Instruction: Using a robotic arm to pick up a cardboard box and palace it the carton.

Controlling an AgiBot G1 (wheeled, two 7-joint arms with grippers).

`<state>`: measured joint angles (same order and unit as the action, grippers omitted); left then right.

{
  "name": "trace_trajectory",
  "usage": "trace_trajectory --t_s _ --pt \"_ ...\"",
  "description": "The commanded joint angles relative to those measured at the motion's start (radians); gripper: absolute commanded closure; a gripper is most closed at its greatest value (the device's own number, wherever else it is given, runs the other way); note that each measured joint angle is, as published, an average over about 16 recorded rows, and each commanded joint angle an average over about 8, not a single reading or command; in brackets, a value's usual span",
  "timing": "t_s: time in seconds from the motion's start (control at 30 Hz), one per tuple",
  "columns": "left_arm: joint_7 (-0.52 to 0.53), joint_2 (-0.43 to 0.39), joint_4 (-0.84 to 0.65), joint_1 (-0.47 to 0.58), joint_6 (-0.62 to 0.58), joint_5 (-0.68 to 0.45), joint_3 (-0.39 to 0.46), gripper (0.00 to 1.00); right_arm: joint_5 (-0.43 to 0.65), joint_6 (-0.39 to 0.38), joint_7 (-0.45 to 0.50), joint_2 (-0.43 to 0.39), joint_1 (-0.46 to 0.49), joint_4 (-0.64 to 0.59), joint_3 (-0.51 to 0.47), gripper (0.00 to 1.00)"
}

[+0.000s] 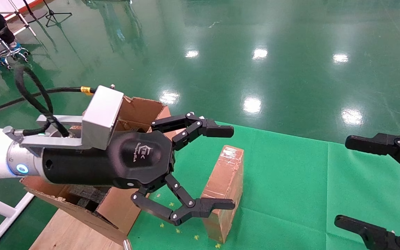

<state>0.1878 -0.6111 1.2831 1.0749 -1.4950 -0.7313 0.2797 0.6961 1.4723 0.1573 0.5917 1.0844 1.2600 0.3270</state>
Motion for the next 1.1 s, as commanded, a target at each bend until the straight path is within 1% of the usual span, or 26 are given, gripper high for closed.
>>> trace_trajectory --t_s 0.03,0.43,0.47,0.5,0.6,0.7,0.73,0.77,0.8,0.9,1.1 --pt "0.000 0.000 0.000 0.000 0.000 0.000 0.000 0.00 0.000 0.000 0.000 0.000 0.000 0.000 0.000 0.00" --pt "0.000 0.000 0.000 0.000 0.000 0.000 0.000 0.00 0.000 0.000 0.000 0.000 0.000 0.000 0.000 0.00" --pt "0.000 0.001 0.000 0.000 0.000 -0.001 0.000 0.00 0.000 0.000 0.000 0.000 0.000 0.000 0.000 0.05" --pt "-0.001 0.002 0.001 0.000 0.000 -0.003 0.001 0.00 0.000 0.000 0.000 0.000 0.000 0.000 0.000 0.12" --pt "0.000 0.009 0.007 0.005 0.002 -0.022 0.005 0.00 0.000 0.000 0.000 0.000 0.000 0.000 0.000 0.49" --pt "0.008 0.028 0.024 0.022 0.008 -0.076 0.019 0.00 0.000 0.000 0.000 0.000 0.000 0.000 0.000 0.86" --pt "0.015 0.035 0.030 0.032 0.012 -0.099 0.025 0.00 0.000 0.000 0.000 0.000 0.000 0.000 0.000 0.94" --pt "0.021 0.041 0.036 0.042 0.015 -0.123 0.032 0.00 0.000 0.000 0.000 0.000 0.000 0.000 0.000 0.99" --pt "0.031 0.045 0.041 0.054 0.019 -0.148 0.040 0.00 0.000 0.000 0.000 0.000 0.000 0.000 0.000 1.00" --pt "0.057 0.051 0.049 0.088 0.029 -0.206 0.060 0.00 0.000 0.000 0.000 0.000 0.000 0.000 0.000 1.00" --pt "0.085 0.039 0.046 0.121 0.046 -0.227 0.075 0.00 0.000 0.000 0.000 0.000 0.000 0.000 0.000 1.00"
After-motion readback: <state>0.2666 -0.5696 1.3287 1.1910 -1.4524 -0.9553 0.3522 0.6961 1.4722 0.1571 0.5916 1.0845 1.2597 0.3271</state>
